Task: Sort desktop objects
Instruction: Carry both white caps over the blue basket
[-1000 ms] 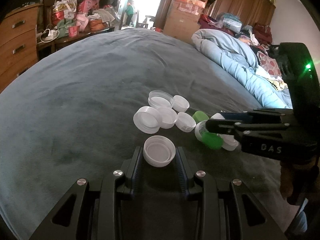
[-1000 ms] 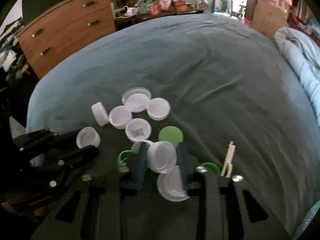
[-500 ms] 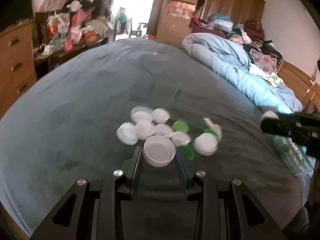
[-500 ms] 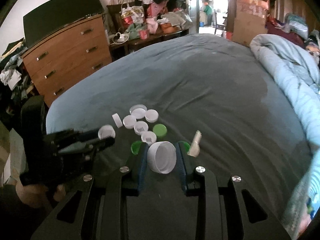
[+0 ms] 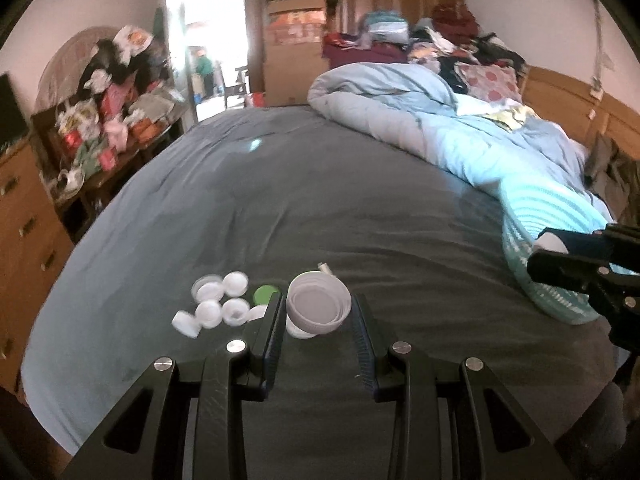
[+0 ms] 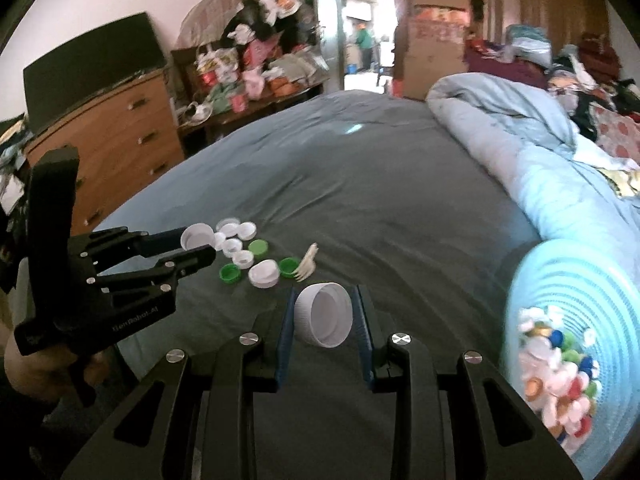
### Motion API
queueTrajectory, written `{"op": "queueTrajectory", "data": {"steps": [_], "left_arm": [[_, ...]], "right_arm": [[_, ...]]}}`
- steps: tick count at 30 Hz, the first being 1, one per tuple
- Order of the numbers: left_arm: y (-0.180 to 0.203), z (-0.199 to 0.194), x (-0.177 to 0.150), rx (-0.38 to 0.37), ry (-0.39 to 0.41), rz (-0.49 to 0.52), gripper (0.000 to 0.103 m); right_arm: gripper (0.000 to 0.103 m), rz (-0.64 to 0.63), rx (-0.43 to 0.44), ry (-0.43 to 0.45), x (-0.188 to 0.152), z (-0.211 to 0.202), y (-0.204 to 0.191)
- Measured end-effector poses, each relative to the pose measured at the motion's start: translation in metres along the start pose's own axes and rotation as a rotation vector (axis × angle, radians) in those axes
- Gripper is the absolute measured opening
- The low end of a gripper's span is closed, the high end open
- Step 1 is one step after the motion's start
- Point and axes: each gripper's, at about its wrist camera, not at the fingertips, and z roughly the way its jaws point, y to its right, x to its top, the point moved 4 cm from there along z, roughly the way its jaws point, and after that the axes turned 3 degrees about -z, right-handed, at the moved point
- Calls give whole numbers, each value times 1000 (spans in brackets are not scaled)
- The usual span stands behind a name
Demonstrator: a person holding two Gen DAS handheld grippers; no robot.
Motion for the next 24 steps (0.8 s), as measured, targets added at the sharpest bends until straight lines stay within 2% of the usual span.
{"op": "queueTrajectory", "data": {"steps": [13, 24], "left_arm": [[72, -8, 22, -7, 2, 150, 35], [114, 1, 26, -30, -24, 214, 35]], "right_arm": [[25, 122, -87, 73, -13, -42, 61], [25, 225, -138, 104, -36, -68, 104]]}}
